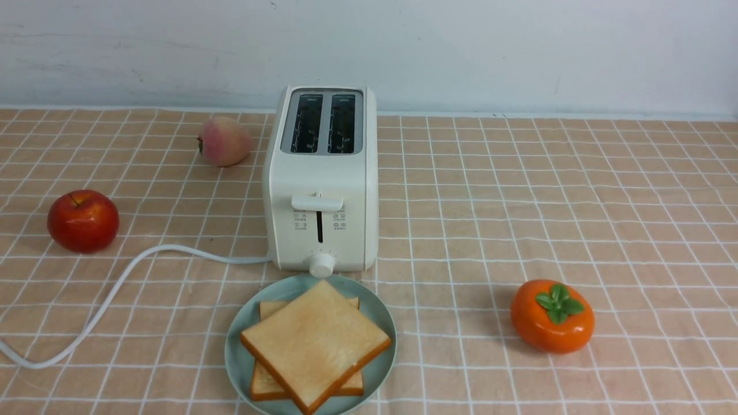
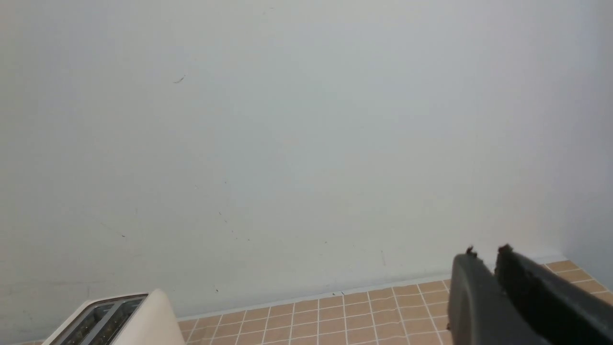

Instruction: Take toasted bread from bread machine on light coffee tablecloth place on plate.

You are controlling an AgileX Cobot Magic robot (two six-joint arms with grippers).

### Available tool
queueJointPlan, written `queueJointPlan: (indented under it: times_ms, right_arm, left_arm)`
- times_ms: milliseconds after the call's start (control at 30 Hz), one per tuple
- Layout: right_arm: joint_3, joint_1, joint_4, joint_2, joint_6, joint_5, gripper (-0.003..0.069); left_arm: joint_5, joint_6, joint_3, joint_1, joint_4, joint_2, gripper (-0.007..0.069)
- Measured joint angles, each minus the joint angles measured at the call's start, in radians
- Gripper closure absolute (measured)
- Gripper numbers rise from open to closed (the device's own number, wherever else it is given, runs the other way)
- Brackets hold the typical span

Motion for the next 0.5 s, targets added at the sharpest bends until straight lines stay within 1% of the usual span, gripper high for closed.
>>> queueJointPlan:
  times_ms: [233,367,500]
  right_arm:
    - [0.000,0.001,0.000,0.000,0.000,0.000,0.0581]
    - [0.000,0.025,0.000,0.000,0.000,0.000,0.0573]
    - [0.000,0.028,0.000,0.000,0.000,0.000,0.0569]
  left_arm:
    - [-0.001,0.000,0.000,0.000,-0.004,0.000,0.0575]
    - [-0.002,0.000,0.000,0.000,-0.005,0.000,0.0571]
    - [-0.003,0.000,0.000,0.000,-0.005,0.000,0.0568]
